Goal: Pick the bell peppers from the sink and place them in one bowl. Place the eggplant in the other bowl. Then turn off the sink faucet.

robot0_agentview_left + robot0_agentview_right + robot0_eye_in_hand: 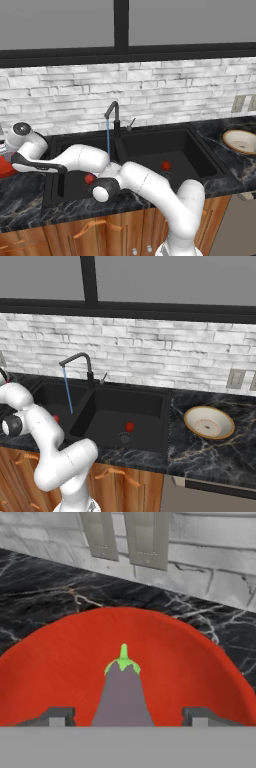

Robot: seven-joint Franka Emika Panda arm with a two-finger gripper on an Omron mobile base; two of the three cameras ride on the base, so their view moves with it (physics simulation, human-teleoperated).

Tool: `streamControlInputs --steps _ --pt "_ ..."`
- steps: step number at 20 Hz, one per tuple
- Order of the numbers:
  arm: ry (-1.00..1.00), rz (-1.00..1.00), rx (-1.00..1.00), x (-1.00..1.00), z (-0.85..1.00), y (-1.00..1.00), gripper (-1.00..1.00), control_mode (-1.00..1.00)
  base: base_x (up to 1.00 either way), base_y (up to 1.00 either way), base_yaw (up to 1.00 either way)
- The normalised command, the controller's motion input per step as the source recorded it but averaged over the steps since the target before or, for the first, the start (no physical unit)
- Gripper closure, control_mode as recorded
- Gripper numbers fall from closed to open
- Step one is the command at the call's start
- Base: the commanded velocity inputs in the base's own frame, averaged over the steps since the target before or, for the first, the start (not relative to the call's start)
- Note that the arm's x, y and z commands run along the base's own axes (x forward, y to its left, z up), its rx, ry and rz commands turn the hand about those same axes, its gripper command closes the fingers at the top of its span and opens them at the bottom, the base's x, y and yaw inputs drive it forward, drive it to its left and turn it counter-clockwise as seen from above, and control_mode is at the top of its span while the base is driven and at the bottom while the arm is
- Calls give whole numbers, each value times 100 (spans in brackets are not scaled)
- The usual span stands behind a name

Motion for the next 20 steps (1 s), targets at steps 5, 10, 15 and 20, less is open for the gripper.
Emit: streamControlInputs --steps 5,10,15,20 --pt "0 0 -5 0 42 16 -100 -100 0 0 0" --pt "0 0 -8 0 74 2 -100 -100 0 0 0" --pt "0 0 -9 0 79 0 -100 -100 0 0 0" --pt "0 0 -5 -3 71 0 -100 -100 0 0 0"
